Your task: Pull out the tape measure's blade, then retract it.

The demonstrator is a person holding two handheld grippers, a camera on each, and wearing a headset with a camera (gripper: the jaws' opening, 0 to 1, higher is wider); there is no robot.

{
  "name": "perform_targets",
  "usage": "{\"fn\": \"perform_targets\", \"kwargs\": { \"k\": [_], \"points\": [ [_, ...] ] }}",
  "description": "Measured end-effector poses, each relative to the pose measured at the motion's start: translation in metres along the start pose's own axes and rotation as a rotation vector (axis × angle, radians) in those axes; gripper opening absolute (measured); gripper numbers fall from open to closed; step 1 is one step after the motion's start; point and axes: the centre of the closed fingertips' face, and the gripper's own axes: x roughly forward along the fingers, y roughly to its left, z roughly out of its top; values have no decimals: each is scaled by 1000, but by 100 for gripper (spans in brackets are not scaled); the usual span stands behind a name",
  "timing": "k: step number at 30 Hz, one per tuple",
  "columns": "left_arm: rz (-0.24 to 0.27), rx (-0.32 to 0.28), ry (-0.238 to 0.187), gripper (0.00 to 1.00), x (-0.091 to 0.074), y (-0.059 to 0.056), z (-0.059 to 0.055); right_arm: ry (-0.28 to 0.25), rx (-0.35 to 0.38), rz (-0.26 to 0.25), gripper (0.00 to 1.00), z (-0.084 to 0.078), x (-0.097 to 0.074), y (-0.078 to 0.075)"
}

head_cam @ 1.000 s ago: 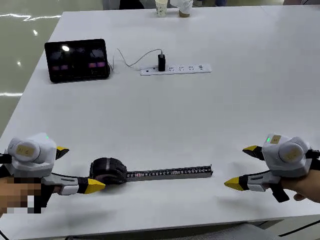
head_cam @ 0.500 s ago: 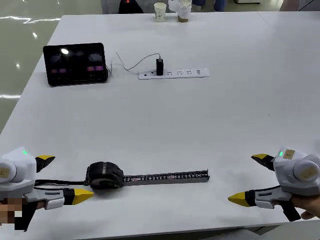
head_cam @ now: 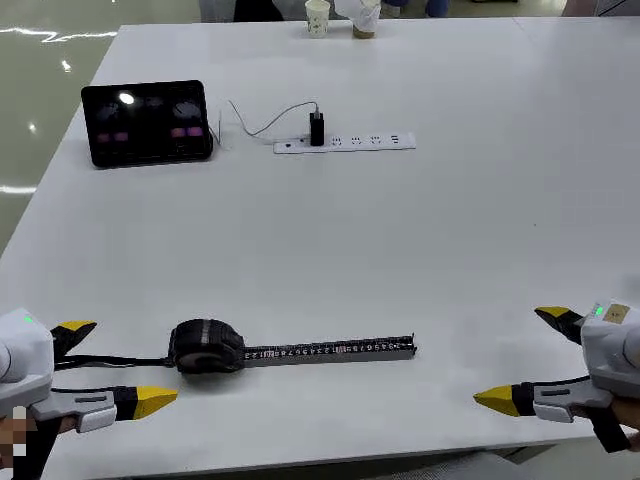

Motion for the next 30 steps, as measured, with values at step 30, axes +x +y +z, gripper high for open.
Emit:
{"fn": "perform_targets", "kwargs": {
  "k": [30],
  "points": [
    [39, -52, 25, 99, 4, -7, 1, 51, -61, 70, 99, -7, 6, 15]
  ]
}}
